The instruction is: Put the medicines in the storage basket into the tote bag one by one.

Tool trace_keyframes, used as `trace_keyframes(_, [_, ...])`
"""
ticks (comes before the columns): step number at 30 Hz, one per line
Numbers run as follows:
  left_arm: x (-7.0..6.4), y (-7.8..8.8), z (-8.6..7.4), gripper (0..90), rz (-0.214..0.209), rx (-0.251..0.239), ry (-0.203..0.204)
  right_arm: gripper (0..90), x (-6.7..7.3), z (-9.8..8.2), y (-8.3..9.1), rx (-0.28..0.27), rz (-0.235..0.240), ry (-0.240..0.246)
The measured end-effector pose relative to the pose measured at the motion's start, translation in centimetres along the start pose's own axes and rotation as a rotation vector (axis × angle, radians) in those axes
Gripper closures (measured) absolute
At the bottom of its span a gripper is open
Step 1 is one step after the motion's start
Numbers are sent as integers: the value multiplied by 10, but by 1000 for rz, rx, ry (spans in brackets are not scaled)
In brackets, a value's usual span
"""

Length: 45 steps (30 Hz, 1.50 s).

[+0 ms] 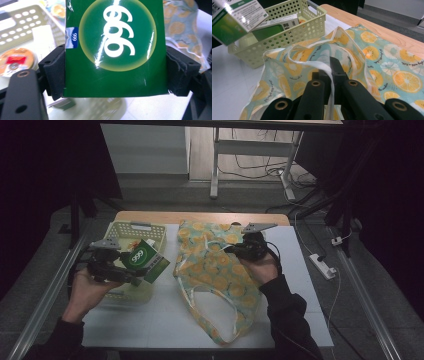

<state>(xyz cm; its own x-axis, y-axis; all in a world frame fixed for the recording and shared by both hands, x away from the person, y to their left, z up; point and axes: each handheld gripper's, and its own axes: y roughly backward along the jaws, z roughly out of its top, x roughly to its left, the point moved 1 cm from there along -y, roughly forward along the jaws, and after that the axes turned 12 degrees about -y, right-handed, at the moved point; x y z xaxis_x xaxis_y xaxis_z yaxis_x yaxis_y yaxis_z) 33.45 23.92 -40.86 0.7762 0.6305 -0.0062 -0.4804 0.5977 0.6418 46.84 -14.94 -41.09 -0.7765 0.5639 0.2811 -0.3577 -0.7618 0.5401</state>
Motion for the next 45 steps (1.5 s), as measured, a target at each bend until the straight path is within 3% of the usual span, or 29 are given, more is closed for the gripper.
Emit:
trace_keyframes(14, [-37, -40, 17, 186, -115, 39, -98, 894, 0, 0, 0, -4, -1, -5])
trace_keyframes(30, [-61, -87, 38, 186, -222, 65, -163, 894, 1, 0, 0, -8, -5, -8])
trace_keyframes(40, [-67, -117, 47, 185, -247, 84, -175, 895, 2, 0, -1, -5, -3, -4])
trace_keyframes(45, [-67, -130, 52, 185, -230, 102, -172, 895, 3, 0, -1, -9, -1, -1])
